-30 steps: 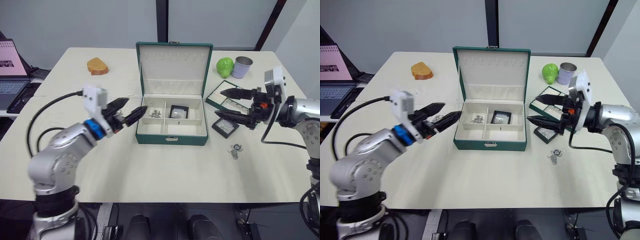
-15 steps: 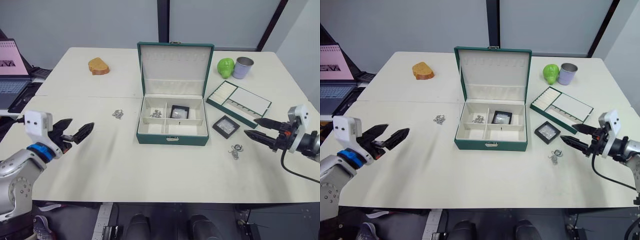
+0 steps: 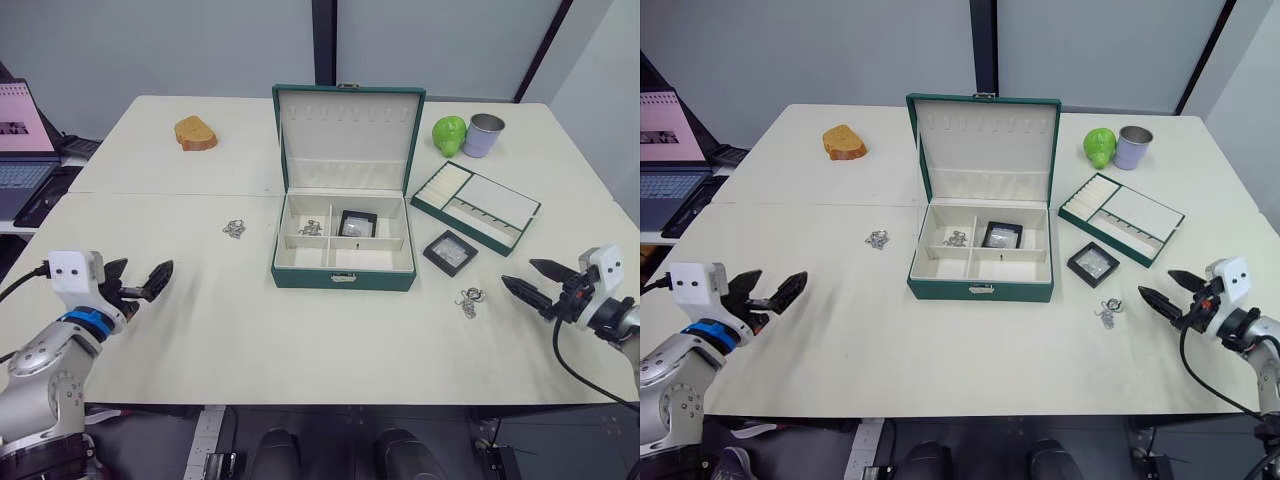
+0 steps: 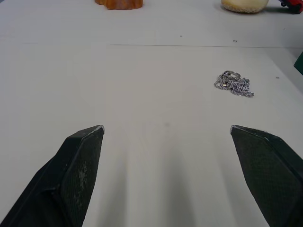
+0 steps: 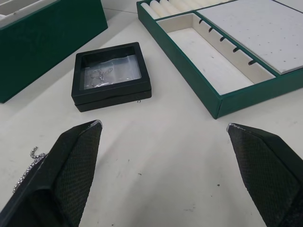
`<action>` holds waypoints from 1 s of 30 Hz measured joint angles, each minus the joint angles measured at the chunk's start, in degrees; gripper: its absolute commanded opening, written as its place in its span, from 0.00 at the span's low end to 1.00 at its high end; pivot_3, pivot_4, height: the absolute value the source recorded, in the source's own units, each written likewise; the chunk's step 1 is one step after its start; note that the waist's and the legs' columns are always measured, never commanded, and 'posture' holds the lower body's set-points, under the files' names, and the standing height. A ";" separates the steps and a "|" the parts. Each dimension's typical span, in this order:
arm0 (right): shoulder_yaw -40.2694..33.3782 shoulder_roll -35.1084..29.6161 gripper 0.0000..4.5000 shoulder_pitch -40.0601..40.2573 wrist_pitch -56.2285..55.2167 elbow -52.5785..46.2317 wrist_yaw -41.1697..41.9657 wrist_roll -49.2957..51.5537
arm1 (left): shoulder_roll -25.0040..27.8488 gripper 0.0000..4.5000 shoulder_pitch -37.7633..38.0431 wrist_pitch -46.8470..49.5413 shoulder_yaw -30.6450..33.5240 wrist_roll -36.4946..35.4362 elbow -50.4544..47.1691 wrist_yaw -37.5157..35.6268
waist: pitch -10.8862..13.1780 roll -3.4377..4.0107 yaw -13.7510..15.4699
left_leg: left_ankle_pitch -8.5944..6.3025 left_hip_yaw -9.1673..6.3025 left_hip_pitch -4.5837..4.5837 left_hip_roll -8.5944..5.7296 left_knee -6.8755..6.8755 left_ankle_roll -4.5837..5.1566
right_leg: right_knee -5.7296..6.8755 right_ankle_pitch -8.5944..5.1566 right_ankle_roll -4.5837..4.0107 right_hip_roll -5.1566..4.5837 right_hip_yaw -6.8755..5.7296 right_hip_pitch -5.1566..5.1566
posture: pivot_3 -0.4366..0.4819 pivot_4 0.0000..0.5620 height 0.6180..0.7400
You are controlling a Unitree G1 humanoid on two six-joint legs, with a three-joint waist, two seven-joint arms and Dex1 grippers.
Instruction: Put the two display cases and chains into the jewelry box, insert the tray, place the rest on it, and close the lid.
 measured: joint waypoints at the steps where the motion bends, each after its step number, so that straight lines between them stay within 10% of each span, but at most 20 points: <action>1: 0.00 0.00 1.00 0.00 -0.13 0.13 -0.02 0.00 | 0.00 0.99 0.00 0.00 0.00 0.00 0.00 0.02 | 0.00 0.01 0.00 | 0.00 0.00 0.01 0.00 0.00 0.00 | 0.01 0.00 0.00 0.00 0.00 0.00 | 0.48 0.27 1.00; 14: 1.26 -1.35 1.00 -5.98 9.22 -8.16 2.78 5.45 | -0.85 0.99 -4.33 2.66 -1.80 -0.66 -1.63 3.51 | 0.00 0.01 0.02 | 0.00 -0.01 -0.01 0.00 0.04 0.00 | 0.08 0.00 0.00 0.00 0.00 -0.01 | 0.48 0.27 1.00; 30: 25.82 9.63 1.00 -39.78 20.78 -18.95 3.85 4.87 | -8.78 0.99 -21.56 4.73 -13.82 4.41 3.46 13.58 | -0.01 0.01 -0.13 | 0.00 -0.12 -0.08 0.02 0.17 0.00 | 0.18 0.00 0.00 0.01 -0.11 -0.11 | 0.48 0.27 1.00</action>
